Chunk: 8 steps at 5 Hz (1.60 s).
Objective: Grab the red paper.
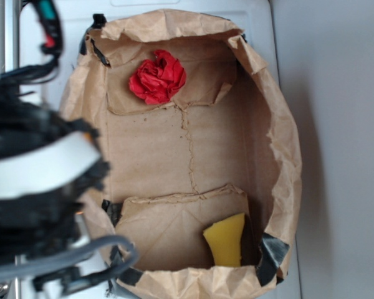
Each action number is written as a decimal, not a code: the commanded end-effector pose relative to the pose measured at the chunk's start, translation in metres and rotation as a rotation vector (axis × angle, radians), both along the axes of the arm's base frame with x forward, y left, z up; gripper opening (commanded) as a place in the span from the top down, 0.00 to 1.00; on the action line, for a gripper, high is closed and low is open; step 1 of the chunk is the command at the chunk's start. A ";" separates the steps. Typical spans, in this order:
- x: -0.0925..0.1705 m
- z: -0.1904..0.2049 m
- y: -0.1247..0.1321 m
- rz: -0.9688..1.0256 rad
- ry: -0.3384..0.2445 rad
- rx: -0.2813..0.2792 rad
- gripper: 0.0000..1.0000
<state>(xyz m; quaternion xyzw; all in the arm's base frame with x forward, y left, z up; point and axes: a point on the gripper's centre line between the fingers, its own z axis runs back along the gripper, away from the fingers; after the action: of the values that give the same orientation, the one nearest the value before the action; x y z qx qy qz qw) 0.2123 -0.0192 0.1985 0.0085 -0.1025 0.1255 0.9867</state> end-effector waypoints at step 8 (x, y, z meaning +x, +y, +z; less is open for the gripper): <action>0.080 -0.042 0.063 0.323 -0.073 0.016 0.00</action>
<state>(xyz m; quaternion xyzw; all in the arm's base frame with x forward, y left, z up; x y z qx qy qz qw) 0.2849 0.0280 0.1346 0.0315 -0.1044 0.2612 0.9591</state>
